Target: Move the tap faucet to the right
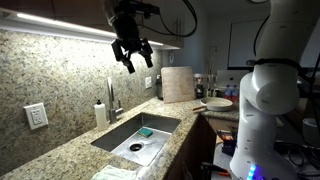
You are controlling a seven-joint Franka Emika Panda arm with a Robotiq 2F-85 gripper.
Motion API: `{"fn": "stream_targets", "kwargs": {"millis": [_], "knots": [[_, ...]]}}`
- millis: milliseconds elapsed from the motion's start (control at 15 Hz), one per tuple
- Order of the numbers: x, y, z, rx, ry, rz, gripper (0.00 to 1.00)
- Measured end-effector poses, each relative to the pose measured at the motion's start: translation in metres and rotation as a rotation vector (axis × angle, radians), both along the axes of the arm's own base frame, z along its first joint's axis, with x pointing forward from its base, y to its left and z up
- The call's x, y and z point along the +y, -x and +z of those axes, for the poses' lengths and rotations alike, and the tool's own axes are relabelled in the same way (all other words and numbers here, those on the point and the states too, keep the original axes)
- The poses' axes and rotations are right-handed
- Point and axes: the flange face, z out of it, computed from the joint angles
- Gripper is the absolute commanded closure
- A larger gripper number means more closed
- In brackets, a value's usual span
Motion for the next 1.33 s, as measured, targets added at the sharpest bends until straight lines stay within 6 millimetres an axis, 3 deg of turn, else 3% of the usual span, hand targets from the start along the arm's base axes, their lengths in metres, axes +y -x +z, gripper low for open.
{"fn": "stream_targets", "kwargs": {"millis": [467, 600, 1000, 1133, 1333], "knots": [[-0.019, 0.020, -0.105, 0.104, 0.039, -0.074, 0.00], [-0.021, 0.023, -0.112, 0.115, 0.046, -0.080, 0.00], [-0.019, 0.024, -0.108, 0.104, 0.044, -0.076, 0.00], [-0.009, 0.021, -0.109, 0.067, 0.036, -0.055, 0.00], [0.036, 0.004, -0.123, -0.056, -0.005, 0.030, 0.00]]}}
